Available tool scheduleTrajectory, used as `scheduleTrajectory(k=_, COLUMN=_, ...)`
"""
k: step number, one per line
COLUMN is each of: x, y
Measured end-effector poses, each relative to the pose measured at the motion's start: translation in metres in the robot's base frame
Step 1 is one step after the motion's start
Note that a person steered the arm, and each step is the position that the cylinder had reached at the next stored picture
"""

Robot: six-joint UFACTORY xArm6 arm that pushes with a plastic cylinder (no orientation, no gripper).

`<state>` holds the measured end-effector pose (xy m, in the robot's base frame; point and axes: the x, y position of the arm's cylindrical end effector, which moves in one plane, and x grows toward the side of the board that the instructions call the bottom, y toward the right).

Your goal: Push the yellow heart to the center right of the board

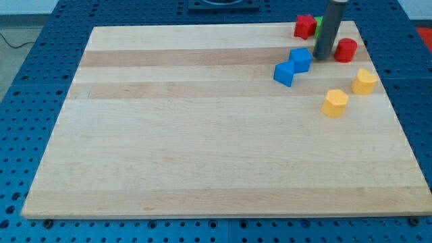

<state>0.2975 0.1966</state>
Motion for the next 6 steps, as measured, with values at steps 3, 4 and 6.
scheduleTrajectory(k=3, x=0.074, y=0.05)
scheduleTrajectory(k=4, x=0.071, y=0.079)
scheduleTrajectory(k=6, x=0.037, y=0.04)
